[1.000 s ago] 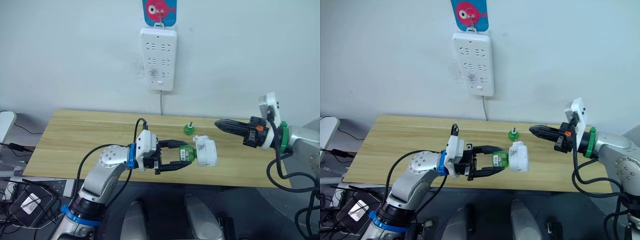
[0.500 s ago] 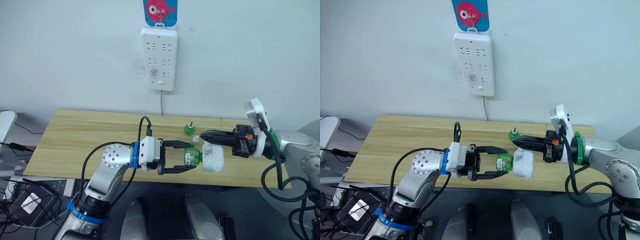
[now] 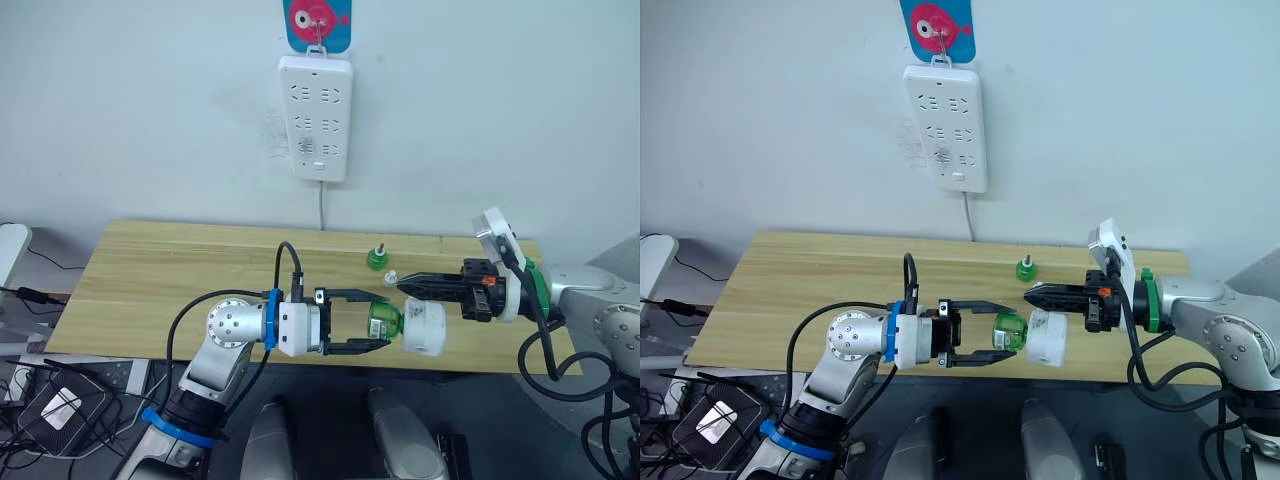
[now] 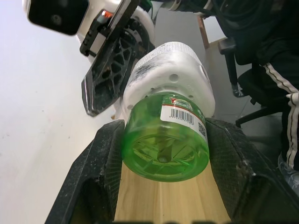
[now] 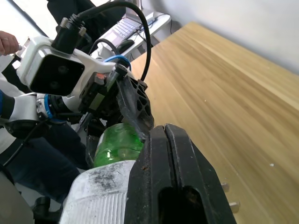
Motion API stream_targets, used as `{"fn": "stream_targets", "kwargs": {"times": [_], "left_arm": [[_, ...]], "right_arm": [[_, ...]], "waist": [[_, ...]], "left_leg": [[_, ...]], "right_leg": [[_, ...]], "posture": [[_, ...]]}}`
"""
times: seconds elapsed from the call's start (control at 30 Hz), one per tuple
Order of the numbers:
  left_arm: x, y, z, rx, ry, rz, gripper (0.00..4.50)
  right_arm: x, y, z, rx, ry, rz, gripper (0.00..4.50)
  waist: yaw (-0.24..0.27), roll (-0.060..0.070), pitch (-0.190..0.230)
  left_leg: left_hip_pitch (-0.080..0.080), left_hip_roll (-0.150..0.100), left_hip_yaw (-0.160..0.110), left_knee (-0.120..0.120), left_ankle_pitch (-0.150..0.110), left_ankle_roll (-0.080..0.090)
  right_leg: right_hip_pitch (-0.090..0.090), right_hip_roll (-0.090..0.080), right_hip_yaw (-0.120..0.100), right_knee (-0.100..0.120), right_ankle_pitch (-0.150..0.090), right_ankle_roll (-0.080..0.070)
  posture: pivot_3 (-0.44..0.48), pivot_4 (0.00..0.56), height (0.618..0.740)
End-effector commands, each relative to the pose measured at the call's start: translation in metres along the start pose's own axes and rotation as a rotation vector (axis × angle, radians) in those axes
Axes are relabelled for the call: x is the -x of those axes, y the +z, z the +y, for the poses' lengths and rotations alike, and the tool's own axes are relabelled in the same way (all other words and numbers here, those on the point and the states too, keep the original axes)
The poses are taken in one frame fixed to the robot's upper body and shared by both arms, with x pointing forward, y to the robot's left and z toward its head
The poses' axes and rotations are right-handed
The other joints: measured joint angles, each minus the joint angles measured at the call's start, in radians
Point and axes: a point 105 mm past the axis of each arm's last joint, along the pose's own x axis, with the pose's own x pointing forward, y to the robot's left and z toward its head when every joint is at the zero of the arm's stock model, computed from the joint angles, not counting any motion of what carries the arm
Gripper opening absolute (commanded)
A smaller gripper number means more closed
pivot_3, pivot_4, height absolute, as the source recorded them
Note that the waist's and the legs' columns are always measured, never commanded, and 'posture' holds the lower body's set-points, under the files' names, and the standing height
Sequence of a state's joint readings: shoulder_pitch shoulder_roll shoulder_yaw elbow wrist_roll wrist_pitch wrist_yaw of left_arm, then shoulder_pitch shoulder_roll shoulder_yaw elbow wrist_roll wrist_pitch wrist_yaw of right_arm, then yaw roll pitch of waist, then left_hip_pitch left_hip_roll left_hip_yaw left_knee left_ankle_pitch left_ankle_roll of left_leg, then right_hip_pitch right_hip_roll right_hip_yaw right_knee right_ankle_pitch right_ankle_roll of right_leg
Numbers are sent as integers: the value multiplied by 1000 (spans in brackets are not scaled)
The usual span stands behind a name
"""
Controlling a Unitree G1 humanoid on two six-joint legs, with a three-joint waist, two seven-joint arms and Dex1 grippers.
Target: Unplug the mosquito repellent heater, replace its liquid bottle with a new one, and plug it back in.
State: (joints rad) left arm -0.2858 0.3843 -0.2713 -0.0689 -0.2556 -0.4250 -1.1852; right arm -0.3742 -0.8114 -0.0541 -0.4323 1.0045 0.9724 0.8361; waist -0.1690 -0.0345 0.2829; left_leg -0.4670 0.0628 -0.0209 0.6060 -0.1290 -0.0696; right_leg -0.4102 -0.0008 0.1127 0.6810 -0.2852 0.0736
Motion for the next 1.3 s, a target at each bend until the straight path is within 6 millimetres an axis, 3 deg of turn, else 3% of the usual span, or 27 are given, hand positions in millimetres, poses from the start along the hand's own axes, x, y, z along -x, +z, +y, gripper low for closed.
{"fn": "stream_targets", "kwargs": {"times": [0.03, 0.5, 0.67, 0.8, 1.0, 1.3], "left_arm": [[-2, 10, 3, -46, 26, -45, 2354], [-2, 11, 6, -11, 49, -60, 2354], [1, 11, 6, 302, 49, -46, 2354], [3, 21, 16, 597, 37, -46, 2354], [8, 38, 19, 875, -54, -73, 2354], [16, 26, 28, 903, 22, -50, 2354]], "right_arm": [[0, 2, 4, 27, 23, 7, 0], [0, -5, 1, 17, 6, 24, 0], [3, 3, -8, -20, -28, -30, 0], [5, -9, -14, -46, -49, -6, 0], [-1, -24, -11, -73, -33, 16, 0], [4, -34, 7, -111, 35, 54, 0]], "waist": [[0, 0, 0], [0, 0, 0], [-2, 0, 0], [-2, 0, 0], [-3, 0, 0], [-1, 0, 0]], "left_leg": [[0, 0, 0, 0, 0, 0], [0, 0, 0, 0, 0, 0], [0, 0, 0, 0, 0, 0], [0, 0, -1, 0, 0, 0], [0, 0, -1, 0, 0, 0], [0, 0, -2, 0, 0, 0]], "right_leg": [[0, 0, 0, 0, 0, 0], [0, 0, 0, 0, 0, 0], [0, 0, 0, 0, 0, 0], [0, 0, -1, 0, 0, 0], [0, 0, -2, 0, 1, 2], [0, 0, -2, 0, 0, 1]], "posture": [[-265, 275, 724], [-263, 275, 724], [-265, 274, 724], [-262, 273, 724], [-264, 269, 724], [-264, 264, 724]]}}
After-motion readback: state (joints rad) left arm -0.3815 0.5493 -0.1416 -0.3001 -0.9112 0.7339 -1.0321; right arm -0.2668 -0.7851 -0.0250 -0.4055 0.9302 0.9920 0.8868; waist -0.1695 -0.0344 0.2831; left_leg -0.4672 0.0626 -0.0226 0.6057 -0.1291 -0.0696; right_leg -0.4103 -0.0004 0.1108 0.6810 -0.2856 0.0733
